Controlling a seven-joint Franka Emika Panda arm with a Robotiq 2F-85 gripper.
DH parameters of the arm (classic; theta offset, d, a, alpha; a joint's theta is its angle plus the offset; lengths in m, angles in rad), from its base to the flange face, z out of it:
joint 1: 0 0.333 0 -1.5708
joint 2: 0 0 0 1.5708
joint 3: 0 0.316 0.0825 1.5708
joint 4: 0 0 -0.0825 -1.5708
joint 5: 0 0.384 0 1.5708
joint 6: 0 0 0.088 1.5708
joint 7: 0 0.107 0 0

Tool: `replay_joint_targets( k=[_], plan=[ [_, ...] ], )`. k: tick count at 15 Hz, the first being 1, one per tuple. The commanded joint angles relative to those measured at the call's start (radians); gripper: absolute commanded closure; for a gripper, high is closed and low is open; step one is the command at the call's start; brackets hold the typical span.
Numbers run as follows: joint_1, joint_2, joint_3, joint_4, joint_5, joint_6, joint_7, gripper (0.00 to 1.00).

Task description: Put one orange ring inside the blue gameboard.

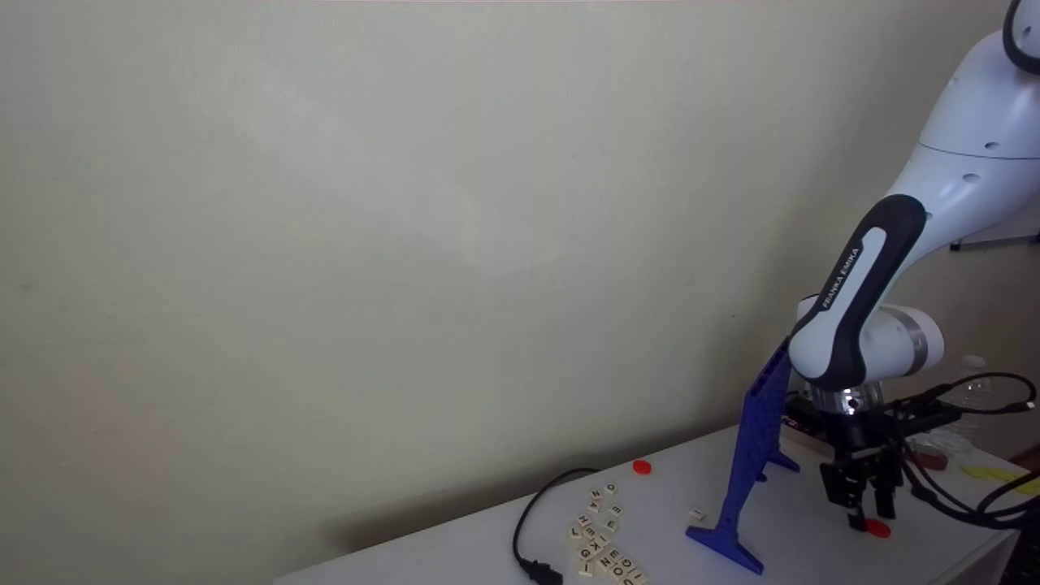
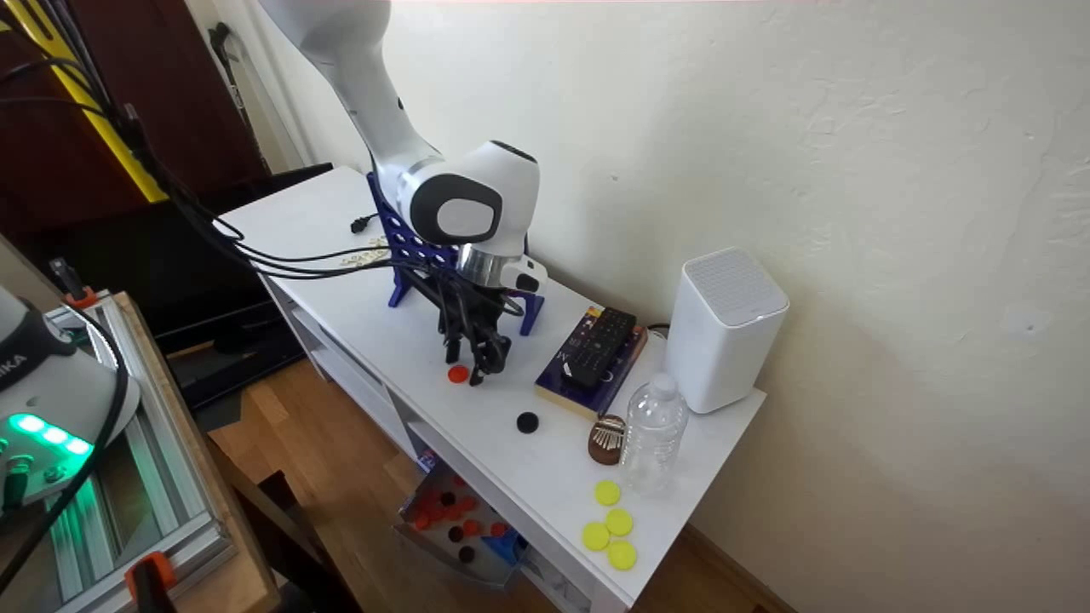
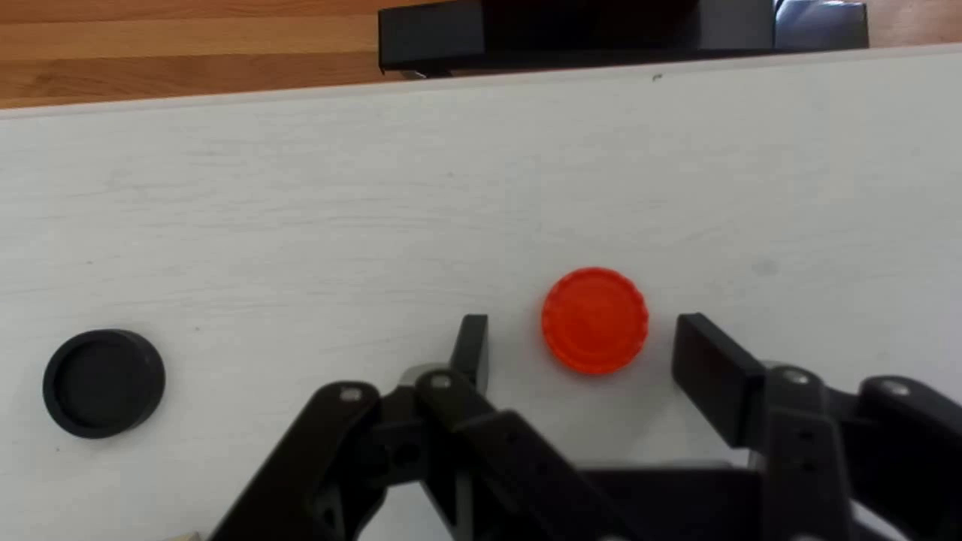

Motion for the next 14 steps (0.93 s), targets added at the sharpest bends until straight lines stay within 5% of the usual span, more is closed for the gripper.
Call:
replay_joint_targets(
  k=[1, 10, 14],
  plan=[
    [0.000, 0.048, -0.002, 0.027, -0.033, -0.025, 0.004, 0.36],
    [-0.006, 0.074, -0.002, 0.027, -0.042, -0.023, 0.002, 0.40],
    [-0.014, 0.065, 0.002, 0.019, -0.036, -0.002, -0.002, 0.21]
  ],
)
